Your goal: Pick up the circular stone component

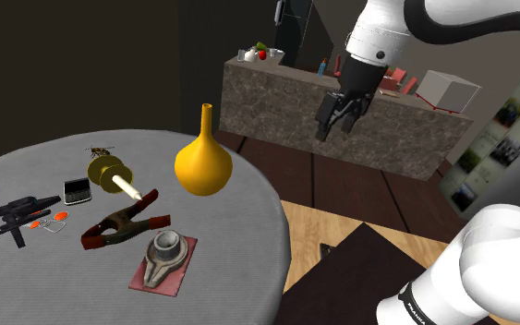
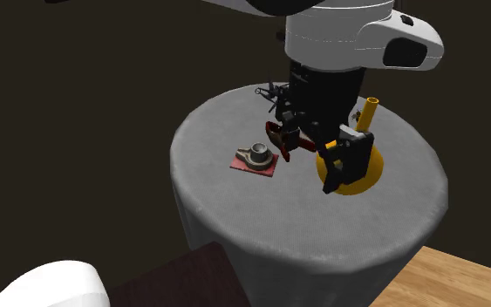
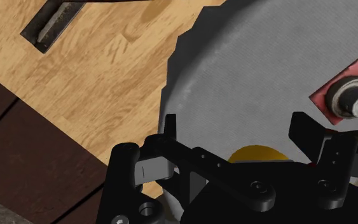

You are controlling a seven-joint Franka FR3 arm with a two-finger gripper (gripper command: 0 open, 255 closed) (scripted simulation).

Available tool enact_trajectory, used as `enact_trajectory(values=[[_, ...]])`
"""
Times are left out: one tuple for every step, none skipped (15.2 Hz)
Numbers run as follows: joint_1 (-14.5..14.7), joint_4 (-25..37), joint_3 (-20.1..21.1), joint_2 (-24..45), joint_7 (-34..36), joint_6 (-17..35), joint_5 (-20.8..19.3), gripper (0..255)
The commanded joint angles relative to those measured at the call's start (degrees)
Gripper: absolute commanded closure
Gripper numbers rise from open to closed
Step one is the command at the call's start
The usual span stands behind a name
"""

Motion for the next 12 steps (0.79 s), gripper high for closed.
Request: enact_trajectory(values=[[0.58, -0.38, 2.19, 2.55, 2.51, 2.90, 1.12, 0], [0.85, -0.49, 3.23, 3.73, 3.68, 4.13, 1.59, 0], [1.12, -0.51, 4.26, 4.98, 4.86, 5.38, 2.01, 0], [1.37, -0.47, 5.29, 6.31, 6.05, 6.62, 2.39, 0], [1.60, -0.35, 6.32, 7.70, 7.24, 7.85, 2.71, 0], [1.81, -0.15, 7.35, 9.15, 8.44, 9.08, 2.98, 0], [1.98, 0.11, 8.39, 10.67, 9.64, 10.31, 3.20, 0], [2.15, 0.46, 9.41, 12.26, 10.87, 11.51, 3.34, 0], [2.28, 0.87, 10.43, 13.90, 12.11, 12.71, 3.41, 0], [2.40, 1.36, 11.45, 15.60, 13.38, 13.88, 3.40, 0], [2.49, 1.92, 12.47, 17.36, 14.67, 15.03, 3.31, 0], [2.56, 2.56, 13.47, 19.18, 15.99, 16.15, 3.13, 0]])
